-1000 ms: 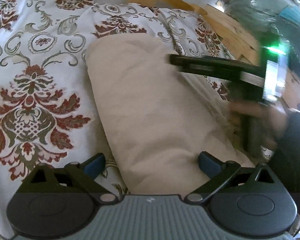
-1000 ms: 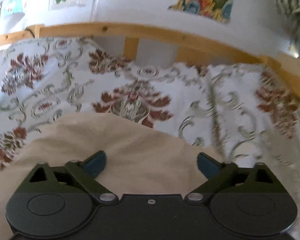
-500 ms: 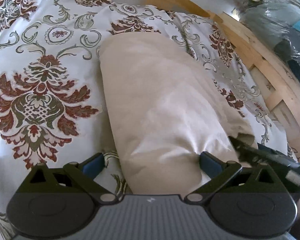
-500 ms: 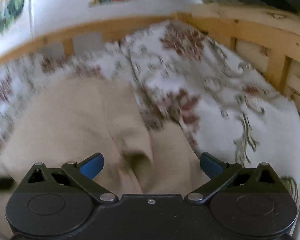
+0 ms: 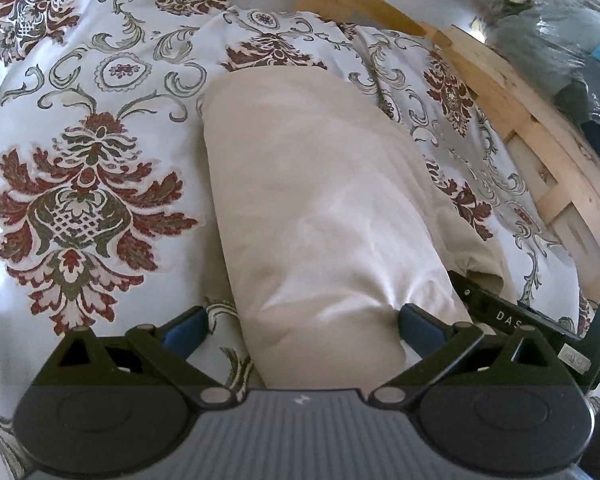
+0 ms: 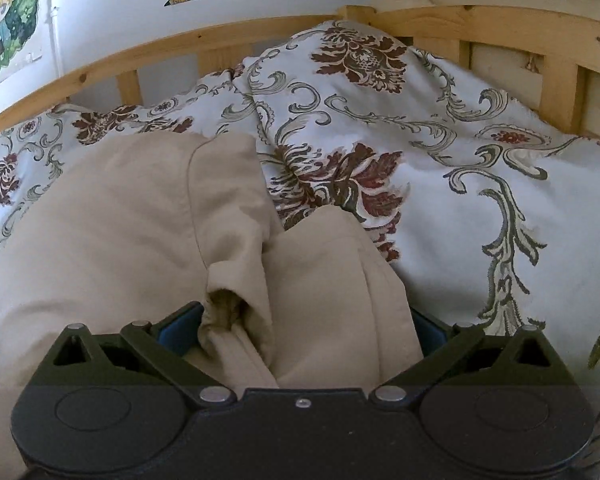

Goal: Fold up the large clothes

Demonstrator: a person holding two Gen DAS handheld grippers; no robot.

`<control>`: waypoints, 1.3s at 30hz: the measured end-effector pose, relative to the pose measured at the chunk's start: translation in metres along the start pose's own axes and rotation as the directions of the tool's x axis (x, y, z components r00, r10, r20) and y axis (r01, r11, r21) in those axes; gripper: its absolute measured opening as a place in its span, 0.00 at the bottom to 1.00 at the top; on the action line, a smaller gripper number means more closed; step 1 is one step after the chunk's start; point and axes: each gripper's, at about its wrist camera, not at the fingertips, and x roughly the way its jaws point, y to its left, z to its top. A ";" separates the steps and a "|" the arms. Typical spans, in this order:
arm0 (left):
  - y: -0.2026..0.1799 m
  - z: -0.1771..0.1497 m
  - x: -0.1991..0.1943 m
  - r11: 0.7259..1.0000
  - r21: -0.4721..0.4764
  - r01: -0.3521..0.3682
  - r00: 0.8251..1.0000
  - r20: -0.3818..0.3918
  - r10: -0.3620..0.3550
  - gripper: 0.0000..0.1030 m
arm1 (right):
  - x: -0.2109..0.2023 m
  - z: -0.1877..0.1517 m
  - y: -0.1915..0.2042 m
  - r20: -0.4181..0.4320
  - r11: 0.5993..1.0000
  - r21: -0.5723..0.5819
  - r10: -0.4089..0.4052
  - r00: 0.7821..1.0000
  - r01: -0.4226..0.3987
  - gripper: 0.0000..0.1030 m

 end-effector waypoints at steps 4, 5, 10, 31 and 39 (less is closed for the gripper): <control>-0.002 0.000 -0.001 1.000 0.004 -0.006 1.000 0.003 0.006 1.00 | 0.000 0.001 0.000 -0.003 1.000 0.006 0.003 1.000 -0.003 0.99; -0.002 0.001 -0.001 1.000 0.003 -0.006 1.000 0.001 0.006 0.99 | 0.000 0.001 0.000 -0.003 1.000 0.008 0.004 1.000 -0.004 0.99; 0.002 0.004 -0.010 0.999 -0.011 0.036 0.999 0.019 -0.035 0.99 | -0.005 0.004 -0.003 0.009 0.999 0.047 0.023 1.000 -0.024 0.99; 0.037 0.035 0.008 0.996 -0.081 0.028 0.998 0.049 -0.024 1.00 | 0.003 0.004 -0.009 0.027 0.987 0.138 0.078 0.997 -0.081 0.99; 0.035 0.033 0.007 0.997 -0.074 0.026 0.998 0.058 -0.022 1.00 | 0.003 0.004 -0.009 0.027 0.987 0.136 0.077 0.997 -0.080 0.99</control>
